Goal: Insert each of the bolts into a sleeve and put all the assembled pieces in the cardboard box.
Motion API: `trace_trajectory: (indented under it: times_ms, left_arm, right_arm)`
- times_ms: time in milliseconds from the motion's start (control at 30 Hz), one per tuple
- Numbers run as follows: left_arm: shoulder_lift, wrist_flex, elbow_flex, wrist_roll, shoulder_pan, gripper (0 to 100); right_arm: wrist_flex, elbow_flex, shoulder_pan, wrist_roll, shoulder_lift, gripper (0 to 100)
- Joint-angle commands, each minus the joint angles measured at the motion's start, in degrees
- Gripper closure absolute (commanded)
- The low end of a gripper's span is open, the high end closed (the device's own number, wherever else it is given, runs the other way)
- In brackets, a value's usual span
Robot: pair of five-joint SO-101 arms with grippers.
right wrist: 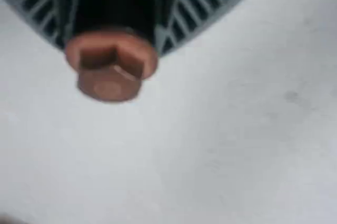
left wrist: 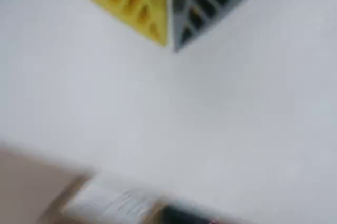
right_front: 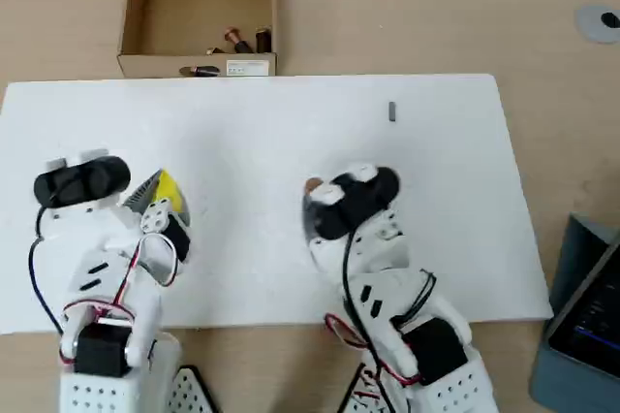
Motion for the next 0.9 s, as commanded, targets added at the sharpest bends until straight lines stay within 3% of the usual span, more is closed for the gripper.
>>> trace_trajectory:
  times_ms: [0, 267, 867]
  left_arm:
    - [-0.4, -0.2, 4.2, -5.0, -2.5, 100]
    - [-0.4, -0.2, 10.0, -11.1, -3.3, 100]
    - [-0.1, -0.1, 12.8, -10.5, -4.5, 100]
  right_arm:
    - [2.2, -6.0, 1.5, -0.6, -2.6, 98.9]
    - [-1.0, -19.3, 1.5, -0.6, 14.2, 98.9]
    - [-24.4, -53.7, 1.5, -0.3, 69.1, 98.9]
